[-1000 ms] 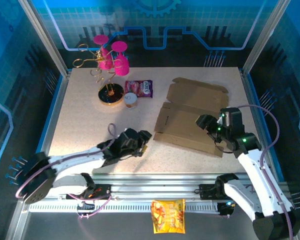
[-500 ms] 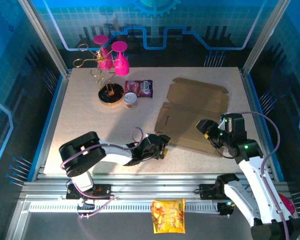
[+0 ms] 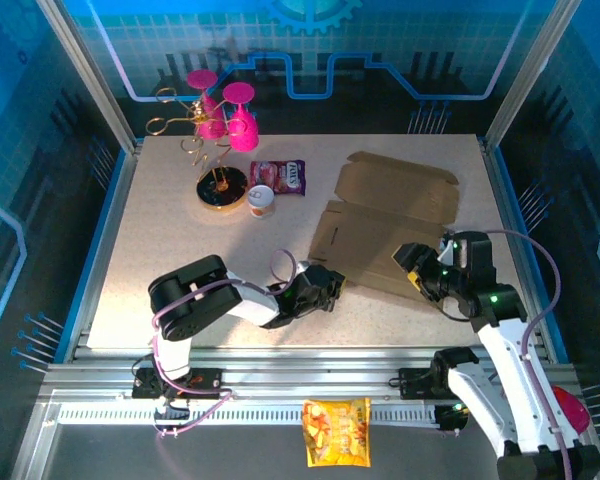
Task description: Fold the paper box
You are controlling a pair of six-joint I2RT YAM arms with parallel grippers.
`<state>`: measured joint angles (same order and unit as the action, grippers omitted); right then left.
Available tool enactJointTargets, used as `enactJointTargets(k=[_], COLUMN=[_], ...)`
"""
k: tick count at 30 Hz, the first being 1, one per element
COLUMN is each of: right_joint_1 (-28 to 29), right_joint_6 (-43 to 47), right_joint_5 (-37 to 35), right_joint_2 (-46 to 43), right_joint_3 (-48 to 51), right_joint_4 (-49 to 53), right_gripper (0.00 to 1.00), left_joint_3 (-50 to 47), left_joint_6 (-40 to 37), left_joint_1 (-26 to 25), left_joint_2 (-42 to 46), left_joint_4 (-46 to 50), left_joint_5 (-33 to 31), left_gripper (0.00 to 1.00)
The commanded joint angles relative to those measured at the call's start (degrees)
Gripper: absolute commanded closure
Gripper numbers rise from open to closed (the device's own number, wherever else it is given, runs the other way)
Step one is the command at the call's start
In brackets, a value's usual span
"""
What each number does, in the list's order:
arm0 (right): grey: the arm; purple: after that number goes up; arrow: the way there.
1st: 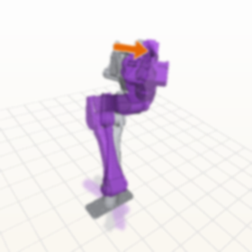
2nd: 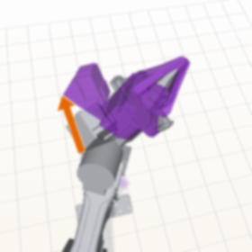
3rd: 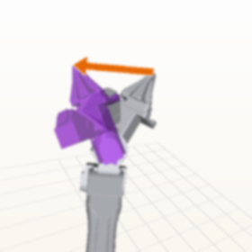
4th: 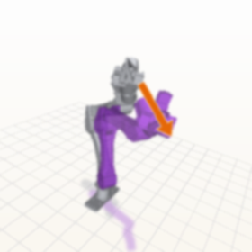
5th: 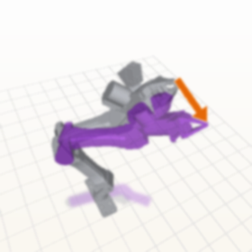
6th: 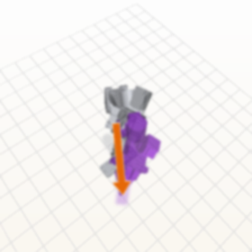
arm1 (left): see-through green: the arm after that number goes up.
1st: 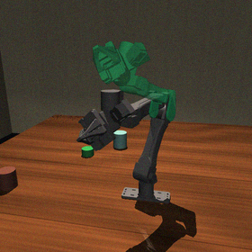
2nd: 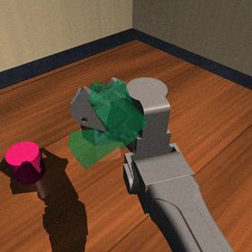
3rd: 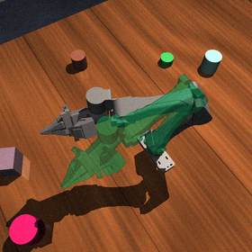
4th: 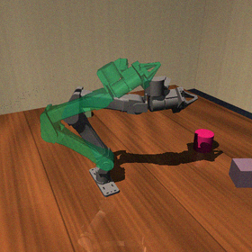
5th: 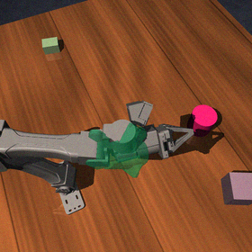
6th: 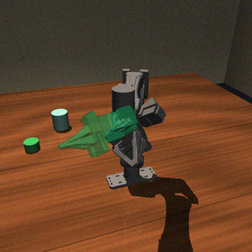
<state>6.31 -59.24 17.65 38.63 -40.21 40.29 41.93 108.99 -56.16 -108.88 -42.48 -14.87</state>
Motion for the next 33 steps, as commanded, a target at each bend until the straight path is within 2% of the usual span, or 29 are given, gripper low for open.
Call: enactJointTargets(k=[1, 5, 10, 18, 26, 33], right_joint_1=[-0.24, 1.46, 5.02, 8.75, 15.47, 15.93], right_joint_6=[-6.94, -20.47, -29.94, -36.11, -41.22, -42.49], right_joint_5=[-0.03, -2.91, -10.07, -15.96, -24.86, -26.94], right_joint_2=[-5.76, -15.29, -18.93, -10.89, 0.55, 10.59], right_joint_3=[4.57, 14.60, 23.09, 26.52, 28.24, 27.59], right_joint_4=[2.37, -6.32, -17.13, -28.85, -42.26, -52.69], right_gripper=[0.30, 0.31, 0.32, 0.36, 0.48, 0.55], left_joint_3=[1.42, 2.75, 3.05, 3.72, 4.73, 4.22], left_joint_6=[-2.11, -5.03, -5.31, -5.08, -5.04, -4.49], left_joint_1=[0.70, 0.42, 0.44, 0.42, 0.44, 0.39], left_joint_2=[1.18, 2.83, 4.30, 4.70, 4.63, 4.78], left_joint_4=[-5.02, -5.66, -5.55, -5.46, -5.33, -5.68], left_joint_5=[-2.48, -1.93, -1.24, -0.11, 0.70, 0.93], left_gripper=[1.00, 1.00, 1.00, 1.00, 1.00, 1.00])
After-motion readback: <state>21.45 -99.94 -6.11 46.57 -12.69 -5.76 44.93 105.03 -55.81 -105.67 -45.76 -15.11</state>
